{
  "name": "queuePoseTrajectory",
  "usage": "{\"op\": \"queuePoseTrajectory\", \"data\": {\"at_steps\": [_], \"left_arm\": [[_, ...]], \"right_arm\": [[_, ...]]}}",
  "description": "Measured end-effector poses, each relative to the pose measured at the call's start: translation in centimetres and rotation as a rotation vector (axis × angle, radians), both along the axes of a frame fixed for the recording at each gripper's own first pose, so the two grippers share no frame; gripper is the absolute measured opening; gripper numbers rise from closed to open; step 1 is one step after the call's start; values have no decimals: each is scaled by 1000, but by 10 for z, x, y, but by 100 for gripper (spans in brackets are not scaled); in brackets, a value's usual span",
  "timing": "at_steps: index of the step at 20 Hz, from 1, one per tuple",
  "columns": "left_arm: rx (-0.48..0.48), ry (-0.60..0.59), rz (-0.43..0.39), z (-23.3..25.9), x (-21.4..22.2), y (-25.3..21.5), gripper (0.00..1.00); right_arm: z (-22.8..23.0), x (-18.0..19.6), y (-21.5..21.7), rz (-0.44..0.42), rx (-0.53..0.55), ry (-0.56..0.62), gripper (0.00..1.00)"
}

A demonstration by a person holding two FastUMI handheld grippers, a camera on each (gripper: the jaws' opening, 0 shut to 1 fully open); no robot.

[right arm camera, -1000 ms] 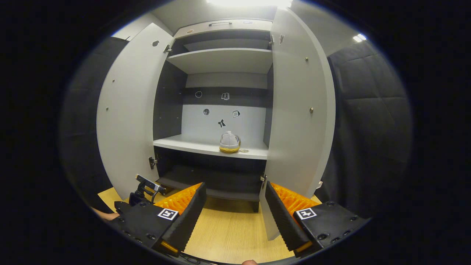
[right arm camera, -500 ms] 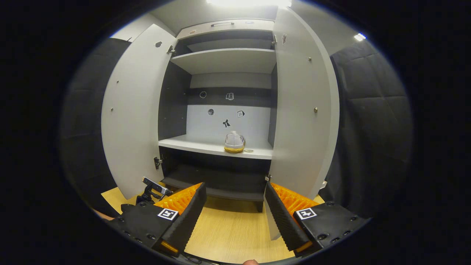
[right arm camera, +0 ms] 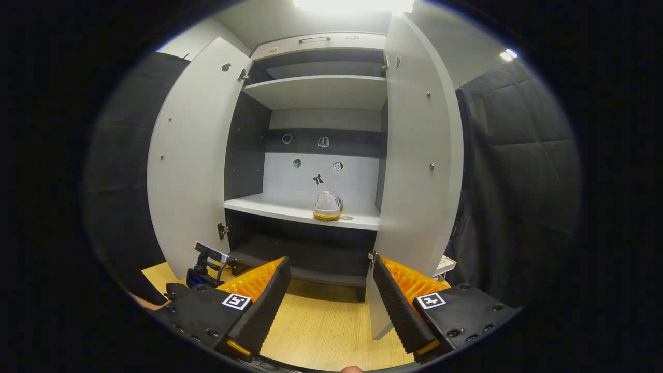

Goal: Grab one shoe with the right hand and put it into the shoe cabinet, grab the other shoe with the left hand and put it into the shoe cabinet; then close the right door with the right hand and the left door with the left hand.

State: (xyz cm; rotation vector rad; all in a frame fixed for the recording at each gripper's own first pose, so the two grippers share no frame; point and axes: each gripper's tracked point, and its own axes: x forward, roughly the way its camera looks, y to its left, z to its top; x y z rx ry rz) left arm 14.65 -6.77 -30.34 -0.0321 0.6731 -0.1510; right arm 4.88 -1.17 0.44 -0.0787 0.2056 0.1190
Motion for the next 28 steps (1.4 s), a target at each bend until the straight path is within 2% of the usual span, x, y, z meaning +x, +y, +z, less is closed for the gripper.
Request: {"op": "queuePoseTrajectory", "data": {"at_steps": [7,8,10,12,13,15,17,20,28], "left_arm": [[-33,-99,4,48,-7,5,1],[-39,-118,1,54,-9,8,1],[-45,-164,-3,61,-11,13,1],[-56,-218,-3,55,-10,8,1],[-65,-250,3,54,-11,8,1],[-81,-306,7,50,-10,7,1],[-99,-352,1,51,-10,7,1],[-113,-437,-8,53,-9,7,1],[-115,-526,3,56,-8,7,1]], "right_arm": [[6,-12,3,19,-4,-21,100],[7,-13,3,20,-9,-22,96],[8,-15,1,18,-10,-26,100],[8,-18,0,15,-4,-25,100],[10,-20,0,15,0,-31,97],[12,-21,0,16,-3,-42,100],[11,-24,-1,18,-10,-42,97],[9,-24,0,17,-1,-32,100],[7,-18,3,23,4,-35,100]]}}
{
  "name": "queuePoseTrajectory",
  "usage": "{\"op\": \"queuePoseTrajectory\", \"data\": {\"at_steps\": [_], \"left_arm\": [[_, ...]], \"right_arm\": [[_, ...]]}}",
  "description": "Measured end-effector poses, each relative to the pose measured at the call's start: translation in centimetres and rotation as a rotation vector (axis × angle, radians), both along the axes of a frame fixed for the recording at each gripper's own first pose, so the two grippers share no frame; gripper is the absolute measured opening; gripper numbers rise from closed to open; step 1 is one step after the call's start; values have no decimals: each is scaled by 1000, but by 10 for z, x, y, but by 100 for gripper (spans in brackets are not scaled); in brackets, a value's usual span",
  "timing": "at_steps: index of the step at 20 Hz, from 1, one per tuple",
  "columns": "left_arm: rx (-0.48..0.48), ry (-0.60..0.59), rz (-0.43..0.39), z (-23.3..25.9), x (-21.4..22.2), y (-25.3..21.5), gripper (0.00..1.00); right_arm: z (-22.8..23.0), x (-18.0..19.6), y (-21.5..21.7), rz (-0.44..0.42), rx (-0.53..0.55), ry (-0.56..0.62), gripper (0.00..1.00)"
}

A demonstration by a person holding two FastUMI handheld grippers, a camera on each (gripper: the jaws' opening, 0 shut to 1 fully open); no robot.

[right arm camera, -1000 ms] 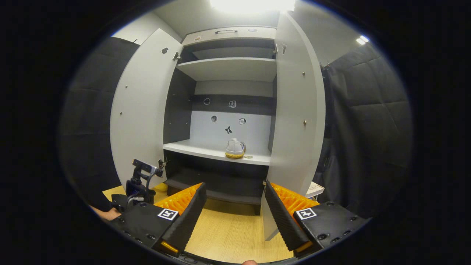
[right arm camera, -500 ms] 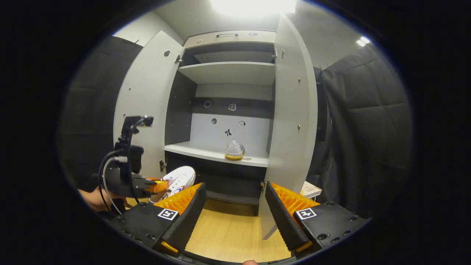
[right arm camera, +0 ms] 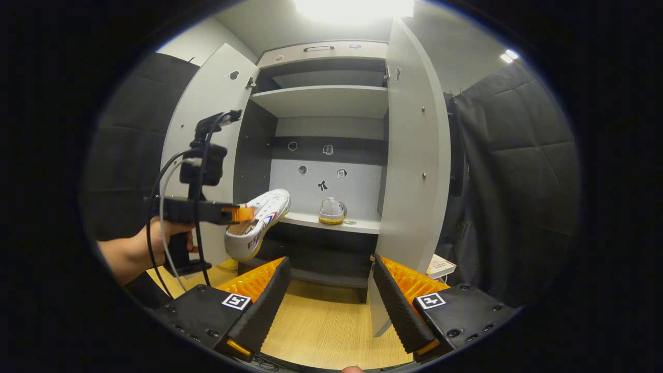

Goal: Grab one shoe with the right hand and put it into the shoe cabinet, grab the other shoe with the left hand and put it into the shoe cabinet; then close the right door with the right hand and the left door with the left hand.

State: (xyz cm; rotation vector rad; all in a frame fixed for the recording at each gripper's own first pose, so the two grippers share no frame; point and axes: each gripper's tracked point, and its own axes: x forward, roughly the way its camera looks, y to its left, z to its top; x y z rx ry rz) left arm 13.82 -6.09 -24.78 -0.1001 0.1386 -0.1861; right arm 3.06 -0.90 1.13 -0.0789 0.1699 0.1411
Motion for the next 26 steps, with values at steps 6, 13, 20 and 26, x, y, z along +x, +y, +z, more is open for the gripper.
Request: {"op": "queuePoseTrajectory", "data": {"at_steps": [6,13,20,26], "left_arm": [[18,-46,30,1,1,0,1],[23,-4,31,-1,0,0,1],[33,109,27,-5,1,-3,1],[43,167,45,-13,5,-1,1]], "right_arm": [[-12,7,-14,-33,25,14,100],[-25,14,-18,-47,41,38,100],[-37,19,-27,-74,57,66,100],[-39,27,-37,-101,65,67,100]]}}
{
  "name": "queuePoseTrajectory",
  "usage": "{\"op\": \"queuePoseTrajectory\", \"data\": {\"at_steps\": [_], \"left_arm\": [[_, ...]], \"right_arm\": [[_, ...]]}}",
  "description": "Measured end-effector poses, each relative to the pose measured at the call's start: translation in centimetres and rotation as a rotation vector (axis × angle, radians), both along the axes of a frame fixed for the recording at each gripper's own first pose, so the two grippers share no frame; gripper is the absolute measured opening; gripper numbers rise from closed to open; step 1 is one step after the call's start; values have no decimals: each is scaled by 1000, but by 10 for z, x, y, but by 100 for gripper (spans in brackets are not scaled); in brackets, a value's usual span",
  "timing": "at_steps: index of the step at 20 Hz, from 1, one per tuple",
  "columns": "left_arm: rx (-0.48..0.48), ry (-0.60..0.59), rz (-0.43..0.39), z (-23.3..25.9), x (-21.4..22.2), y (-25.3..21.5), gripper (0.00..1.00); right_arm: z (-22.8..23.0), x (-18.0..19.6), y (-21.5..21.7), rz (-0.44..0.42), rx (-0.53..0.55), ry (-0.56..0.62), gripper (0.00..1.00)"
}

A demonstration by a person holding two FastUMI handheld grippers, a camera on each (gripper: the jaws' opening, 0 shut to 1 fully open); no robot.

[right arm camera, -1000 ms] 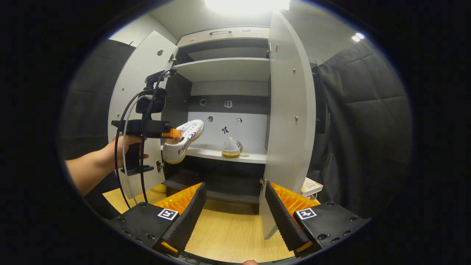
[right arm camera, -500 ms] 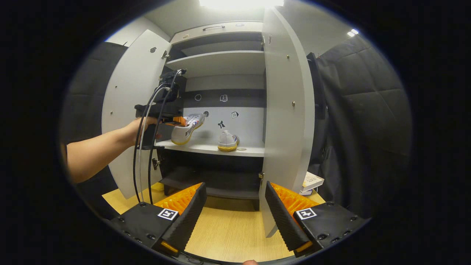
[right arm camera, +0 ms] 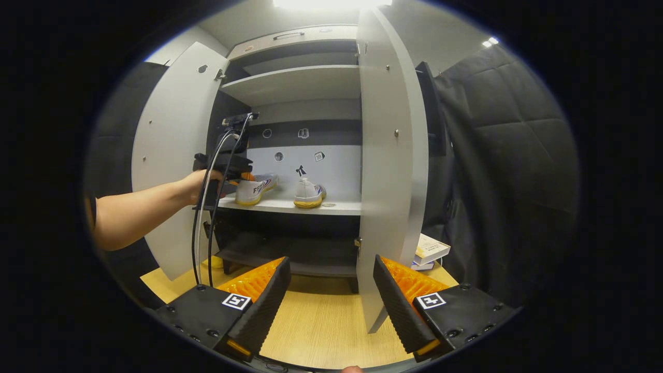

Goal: Grab one shoe with the right hand and put it into the shoe cabinet, grab the other shoe with the left hand and put it into the shoe cabinet; then close the right door with the right hand and the left door with the left hand.

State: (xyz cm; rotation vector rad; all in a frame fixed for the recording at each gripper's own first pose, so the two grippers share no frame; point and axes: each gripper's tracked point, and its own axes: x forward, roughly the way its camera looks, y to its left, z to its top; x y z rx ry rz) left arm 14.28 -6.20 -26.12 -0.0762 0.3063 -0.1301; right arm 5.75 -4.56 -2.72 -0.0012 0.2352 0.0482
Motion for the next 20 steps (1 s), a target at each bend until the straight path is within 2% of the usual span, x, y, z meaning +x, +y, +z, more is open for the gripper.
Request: {"op": "queuePoseTrajectory", "data": {"at_steps": [2,3,4,6,8,9,10,11,12,13,20], "left_arm": [[-18,0,-4,0,-2,-3,2],[-30,-14,-9,5,-5,-3,6],[-26,-67,15,18,-6,5,17],[-9,-145,22,38,-9,8,57],[30,-165,13,48,-29,8,98],[45,-181,7,55,-42,7,94],[57,-198,-2,61,-54,5,94],[64,-216,-8,69,-68,5,98],[64,-231,-18,77,-83,4,93],[58,-244,-23,82,-98,4,98],[19,-267,-41,97,-203,22,98]], "right_arm": [[0,1,2,1,17,-2,100],[0,1,3,4,19,-4,100],[0,1,3,4,16,-7,100],[1,2,3,5,17,-6,100],[4,3,2,5,34,-10,100],[6,3,2,4,35,-15,100],[8,3,2,4,33,-20,100],[11,2,1,5,30,-27,100],[15,1,2,7,26,-35,100],[18,0,1,7,21,-46,100],[45,-12,-5,-10,28,-106,100]]}}
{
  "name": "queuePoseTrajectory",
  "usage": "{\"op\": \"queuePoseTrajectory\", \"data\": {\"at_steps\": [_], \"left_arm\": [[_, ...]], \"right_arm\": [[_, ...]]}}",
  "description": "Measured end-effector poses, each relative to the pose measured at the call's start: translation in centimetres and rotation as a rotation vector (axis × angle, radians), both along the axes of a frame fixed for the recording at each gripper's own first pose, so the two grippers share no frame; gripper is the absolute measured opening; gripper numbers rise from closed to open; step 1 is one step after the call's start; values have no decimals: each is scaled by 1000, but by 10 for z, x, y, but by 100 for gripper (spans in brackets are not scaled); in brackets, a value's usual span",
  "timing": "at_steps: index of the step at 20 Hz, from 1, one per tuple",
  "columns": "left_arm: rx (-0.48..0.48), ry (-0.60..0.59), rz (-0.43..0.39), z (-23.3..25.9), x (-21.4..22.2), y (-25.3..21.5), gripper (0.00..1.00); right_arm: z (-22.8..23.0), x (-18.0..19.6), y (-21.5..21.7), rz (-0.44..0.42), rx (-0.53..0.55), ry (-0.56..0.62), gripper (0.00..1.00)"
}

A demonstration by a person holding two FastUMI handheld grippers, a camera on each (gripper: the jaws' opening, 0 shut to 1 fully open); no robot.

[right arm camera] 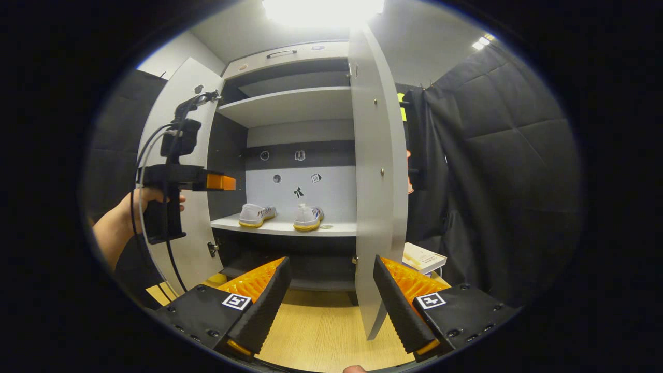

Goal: Grab one shoe with the right hand and put it into the shoe cabinet, grab the other shoe with the left hand and put it into the shoe cabinet; then close the right door with the right hand and the left door with the left hand.

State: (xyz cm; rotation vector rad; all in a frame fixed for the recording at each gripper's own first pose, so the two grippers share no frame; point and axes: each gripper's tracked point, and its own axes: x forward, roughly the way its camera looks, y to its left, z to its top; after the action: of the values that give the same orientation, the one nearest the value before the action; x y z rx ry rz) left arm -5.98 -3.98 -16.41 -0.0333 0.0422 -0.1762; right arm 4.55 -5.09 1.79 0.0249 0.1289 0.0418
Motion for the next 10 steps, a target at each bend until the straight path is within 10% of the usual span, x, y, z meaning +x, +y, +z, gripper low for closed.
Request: {"op": "queuePoseTrajectory", "data": {"at_steps": [10], "left_arm": [[13,1,44,-21,-111,48,98]], "right_arm": [[28,-13,9,28,-7,-56,96]]}}
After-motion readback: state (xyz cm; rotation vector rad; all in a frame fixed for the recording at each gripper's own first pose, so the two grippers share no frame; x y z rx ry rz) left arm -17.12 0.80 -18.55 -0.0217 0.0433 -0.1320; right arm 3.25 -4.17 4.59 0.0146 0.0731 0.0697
